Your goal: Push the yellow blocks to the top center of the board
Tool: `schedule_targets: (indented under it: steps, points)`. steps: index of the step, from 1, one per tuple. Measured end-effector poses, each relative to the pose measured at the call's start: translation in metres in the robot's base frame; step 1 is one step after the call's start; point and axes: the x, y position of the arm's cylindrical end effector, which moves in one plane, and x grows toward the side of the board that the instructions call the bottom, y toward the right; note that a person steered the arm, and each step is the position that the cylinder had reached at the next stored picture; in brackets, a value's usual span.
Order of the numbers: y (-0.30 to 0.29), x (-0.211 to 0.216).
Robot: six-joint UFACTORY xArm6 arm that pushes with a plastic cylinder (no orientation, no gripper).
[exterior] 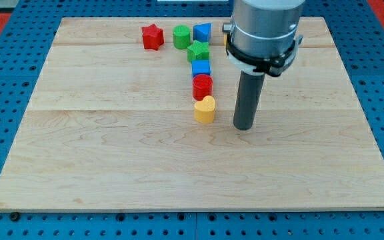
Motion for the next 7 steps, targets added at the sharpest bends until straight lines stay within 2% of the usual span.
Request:
schedule_targets:
  steps: [1,4,7]
  points:
    - [-0.014,0.012]
    - [-0.079,0.008]
    - [-0.069,-0.032]
